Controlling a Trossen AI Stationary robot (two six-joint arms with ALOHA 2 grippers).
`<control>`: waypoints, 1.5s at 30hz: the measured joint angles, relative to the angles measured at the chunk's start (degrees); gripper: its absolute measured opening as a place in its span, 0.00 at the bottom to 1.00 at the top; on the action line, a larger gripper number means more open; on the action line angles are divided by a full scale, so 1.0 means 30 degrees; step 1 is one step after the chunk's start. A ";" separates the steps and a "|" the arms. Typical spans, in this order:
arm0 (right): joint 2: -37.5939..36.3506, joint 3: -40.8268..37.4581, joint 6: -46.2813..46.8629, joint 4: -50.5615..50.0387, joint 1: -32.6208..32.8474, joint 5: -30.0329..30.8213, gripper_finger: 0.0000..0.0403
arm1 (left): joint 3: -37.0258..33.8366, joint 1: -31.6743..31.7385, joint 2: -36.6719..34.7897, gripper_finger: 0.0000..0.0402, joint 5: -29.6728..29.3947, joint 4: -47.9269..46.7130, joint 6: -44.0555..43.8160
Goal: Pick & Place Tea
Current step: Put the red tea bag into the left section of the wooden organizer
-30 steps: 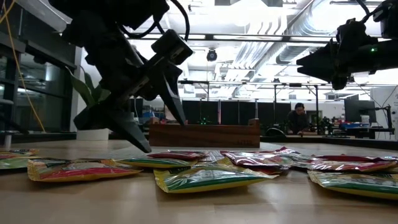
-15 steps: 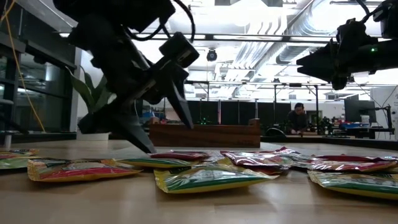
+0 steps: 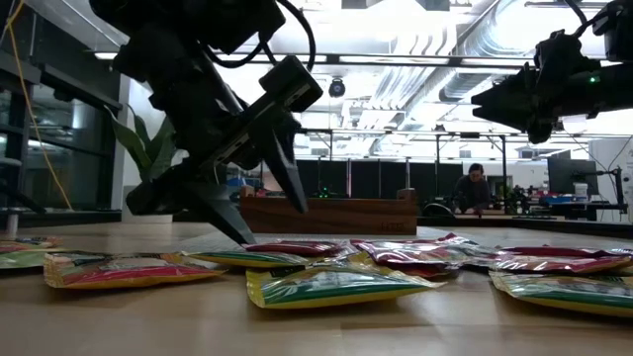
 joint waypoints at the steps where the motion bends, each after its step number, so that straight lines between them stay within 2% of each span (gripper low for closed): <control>1: 0.0000 0.0000 0.0000 0.0012 -0.0005 0.0000 0.41 | -0.0007 0.0039 0.0004 0.56 0.0017 -0.0041 -0.0003; 22: 0.0000 0.0000 0.0000 0.0012 -0.0004 0.0000 0.41 | -0.0058 0.0053 0.0033 0.02 -0.0795 -0.0966 0.0394; 39: 0.0000 0.0000 0.0004 0.0012 -0.0001 0.0000 0.41 | -0.0058 0.0053 0.0033 0.00 -0.1338 -0.0867 0.1188; 45: 0.0000 0.0000 0.0000 0.0012 -0.0005 0.0000 0.41 | -0.0029 0.0046 -0.0938 0.00 -0.2151 -0.1096 0.1326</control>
